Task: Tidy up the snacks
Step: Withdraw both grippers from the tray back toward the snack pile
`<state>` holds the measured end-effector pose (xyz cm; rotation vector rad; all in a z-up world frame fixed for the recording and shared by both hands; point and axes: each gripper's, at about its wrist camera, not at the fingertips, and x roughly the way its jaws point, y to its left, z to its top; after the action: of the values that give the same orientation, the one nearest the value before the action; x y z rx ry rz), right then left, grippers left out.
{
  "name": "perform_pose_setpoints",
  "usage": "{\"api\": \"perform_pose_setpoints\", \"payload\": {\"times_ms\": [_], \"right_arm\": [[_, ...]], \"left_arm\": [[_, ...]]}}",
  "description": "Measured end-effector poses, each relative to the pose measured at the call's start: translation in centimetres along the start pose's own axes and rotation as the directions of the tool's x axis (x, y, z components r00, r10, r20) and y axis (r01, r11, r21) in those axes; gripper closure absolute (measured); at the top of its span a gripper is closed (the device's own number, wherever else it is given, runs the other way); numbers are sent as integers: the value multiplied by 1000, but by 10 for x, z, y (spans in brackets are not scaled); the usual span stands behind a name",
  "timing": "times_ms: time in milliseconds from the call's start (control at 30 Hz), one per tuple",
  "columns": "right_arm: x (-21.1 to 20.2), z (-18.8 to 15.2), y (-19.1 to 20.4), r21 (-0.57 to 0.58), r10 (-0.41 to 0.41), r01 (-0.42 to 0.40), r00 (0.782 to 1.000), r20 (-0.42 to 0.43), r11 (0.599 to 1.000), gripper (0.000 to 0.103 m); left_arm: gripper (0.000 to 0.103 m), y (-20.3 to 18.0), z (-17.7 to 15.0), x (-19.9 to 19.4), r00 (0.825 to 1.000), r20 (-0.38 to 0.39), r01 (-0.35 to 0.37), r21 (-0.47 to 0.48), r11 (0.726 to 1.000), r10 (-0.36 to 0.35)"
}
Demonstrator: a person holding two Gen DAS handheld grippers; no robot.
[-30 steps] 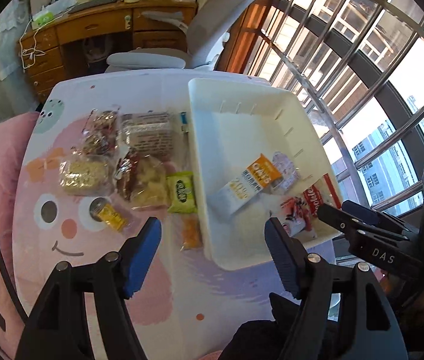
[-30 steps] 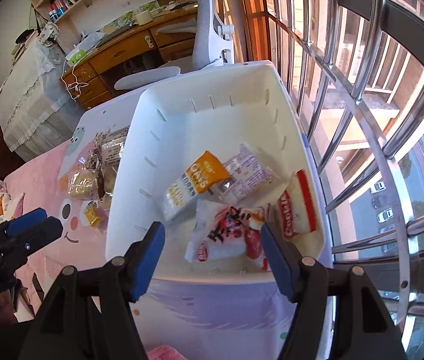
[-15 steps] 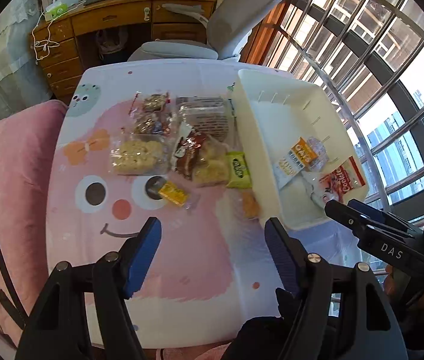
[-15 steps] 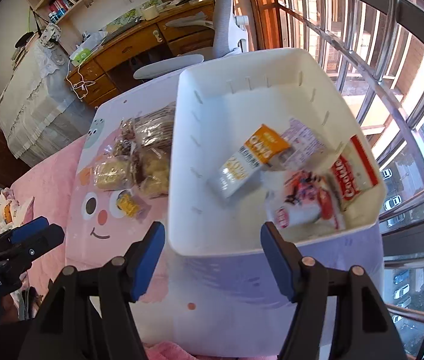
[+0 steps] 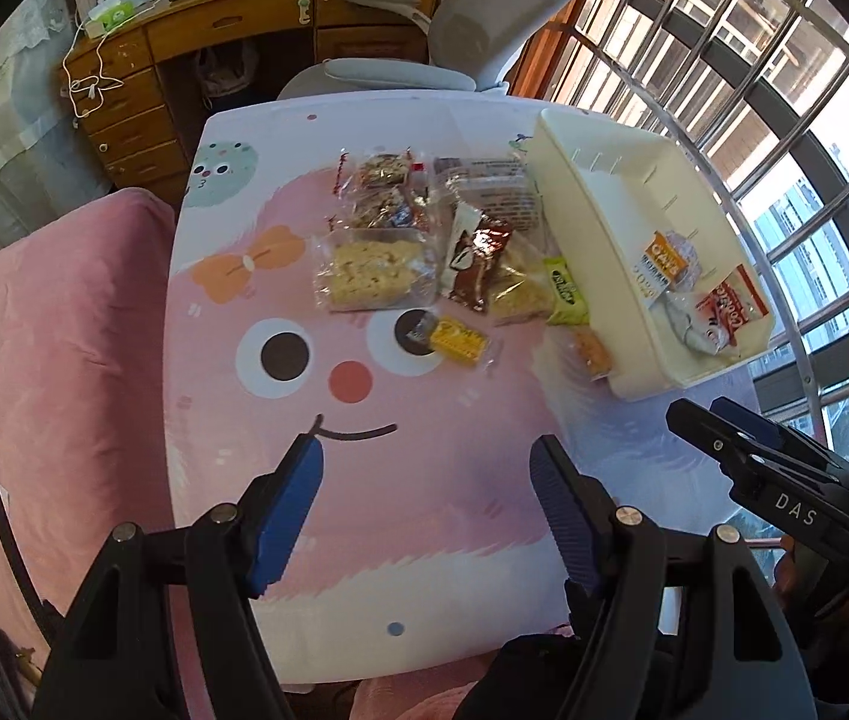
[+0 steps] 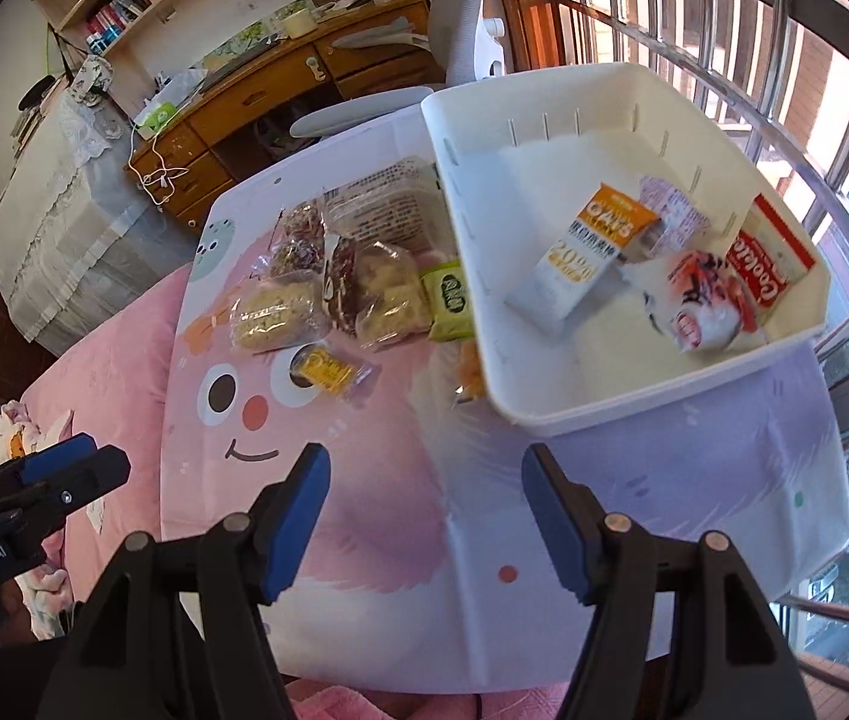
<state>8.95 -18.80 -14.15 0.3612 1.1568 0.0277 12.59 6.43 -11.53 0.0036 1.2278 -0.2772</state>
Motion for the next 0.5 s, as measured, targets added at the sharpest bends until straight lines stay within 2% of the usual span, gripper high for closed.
{"api": "perform_pose_setpoints", "payload": {"times_ms": [233,500], "right_arm": [[8,-12,18,21,-21,21,999,25,1000,36],[16,-14,41,-41,-29,31,998,53,999,36]], "left_arm": [[32,25,6,6,999,-34,8,26,1000,-7],[23,40,24,18,998,-64,11,22,1000,-9]]}}
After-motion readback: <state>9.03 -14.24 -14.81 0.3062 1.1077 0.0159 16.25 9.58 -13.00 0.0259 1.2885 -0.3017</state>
